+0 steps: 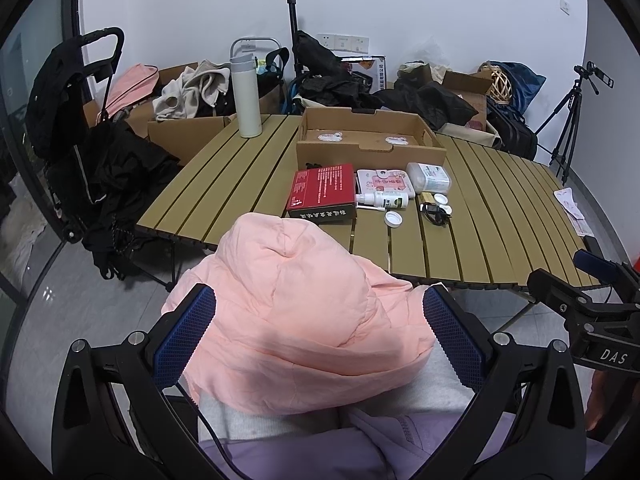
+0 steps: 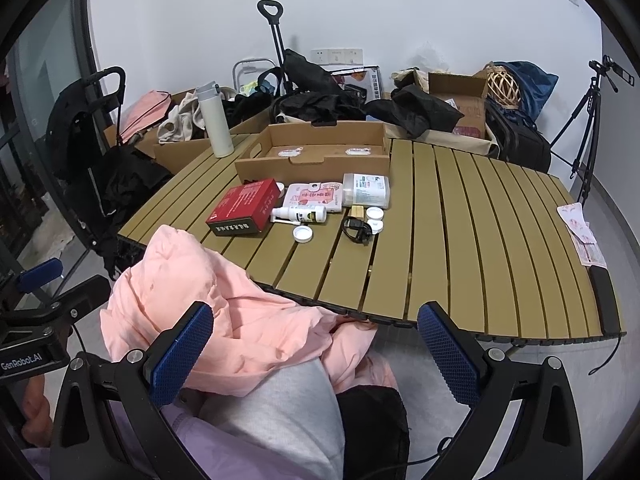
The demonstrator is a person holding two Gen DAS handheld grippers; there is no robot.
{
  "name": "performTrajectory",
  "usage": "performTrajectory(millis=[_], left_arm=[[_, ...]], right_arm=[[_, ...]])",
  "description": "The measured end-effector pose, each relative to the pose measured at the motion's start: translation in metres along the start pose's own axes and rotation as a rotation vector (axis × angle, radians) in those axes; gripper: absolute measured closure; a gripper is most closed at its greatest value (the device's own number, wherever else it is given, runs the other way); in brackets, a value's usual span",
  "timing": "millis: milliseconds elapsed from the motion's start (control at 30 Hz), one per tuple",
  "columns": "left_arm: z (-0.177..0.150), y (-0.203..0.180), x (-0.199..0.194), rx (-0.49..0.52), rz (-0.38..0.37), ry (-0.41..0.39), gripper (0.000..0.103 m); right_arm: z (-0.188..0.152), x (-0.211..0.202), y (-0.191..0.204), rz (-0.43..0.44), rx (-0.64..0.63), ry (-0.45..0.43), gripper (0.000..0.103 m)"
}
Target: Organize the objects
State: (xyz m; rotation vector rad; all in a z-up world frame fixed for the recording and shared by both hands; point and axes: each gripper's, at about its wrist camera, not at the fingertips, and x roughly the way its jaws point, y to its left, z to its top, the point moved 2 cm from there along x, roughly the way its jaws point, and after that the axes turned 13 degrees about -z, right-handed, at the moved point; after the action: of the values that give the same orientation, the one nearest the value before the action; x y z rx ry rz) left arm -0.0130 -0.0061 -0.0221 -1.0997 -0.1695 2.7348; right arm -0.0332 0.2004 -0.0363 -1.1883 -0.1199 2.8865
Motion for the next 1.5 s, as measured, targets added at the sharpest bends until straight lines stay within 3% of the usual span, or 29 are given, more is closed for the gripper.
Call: performTrajectory(millis=[267,400,500,633,733,800,867,967,1100,1200,1300,1367,1433,1500], left_arm=[[-0.004,0.002,0.005,-0.013,0.005,0.017,0.0],[-0.01,0.0,0.007,-0.017,0.031,0.018,0.0],[-0.017,0.006,0.011,-0.061,-0.02,0.072,0.0],[-0.034,0.007,0.01,-0.082,-0.045,0.107,0.0],[-0.035,0.004,0.007,-0.053,-0.065,0.077,0.0],[-0.032,0.007,0.013,-0.042,-0.028,0.092,0.0],[-0.028,0.011,0.023,-0.047,0.001,0.119,0.0],[-0.022,0.017,0.038,-0.06,0.001,0.135,0.0],[-0.008,0.022,0.053,-0.059,-0.085,0.126,0.0],[0.002,0.029,0.072,-0.055,-0.079,0.167,0.0],[0.029,0.053,0.098,-0.102,-0.135,0.173,0.0],[0.06,0.074,0.12,-0.088,-0.143,0.133,0.0],[0.086,0.093,0.148,-0.051,-0.15,0.105,0.002],[0.104,0.109,0.18,-0.034,-0.169,0.131,0.003]], right_arm=[[-0.007,0.001,-0.004,0.027,0.035,-0.034,0.001],[-0.014,0.011,0.001,0.036,0.014,0.008,0.018],[-0.016,0.015,0.003,0.067,0.007,0.016,0.027],[-0.022,0.009,0.004,0.083,0.027,-0.035,0.031],[-0.029,-0.003,0.003,0.07,0.084,-0.121,0.031],[-0.032,-0.01,0.006,0.062,0.095,-0.162,0.031],[-0.031,-0.007,0.012,0.071,0.08,-0.109,0.031],[-0.035,0.008,0.013,0.234,0.134,0.034,0.027],[-0.033,0.021,0.011,0.141,0.132,0.079,0.027],[-0.029,0.04,0.011,0.099,0.107,0.133,0.027],[-0.005,0.073,0.012,0.13,0.096,0.14,0.027],[0.021,0.101,0.019,0.113,0.074,0.126,0.027],[0.053,0.131,0.031,0.16,0.086,0.08,0.028],[0.076,0.156,0.047,0.205,0.074,0.048,0.041]])
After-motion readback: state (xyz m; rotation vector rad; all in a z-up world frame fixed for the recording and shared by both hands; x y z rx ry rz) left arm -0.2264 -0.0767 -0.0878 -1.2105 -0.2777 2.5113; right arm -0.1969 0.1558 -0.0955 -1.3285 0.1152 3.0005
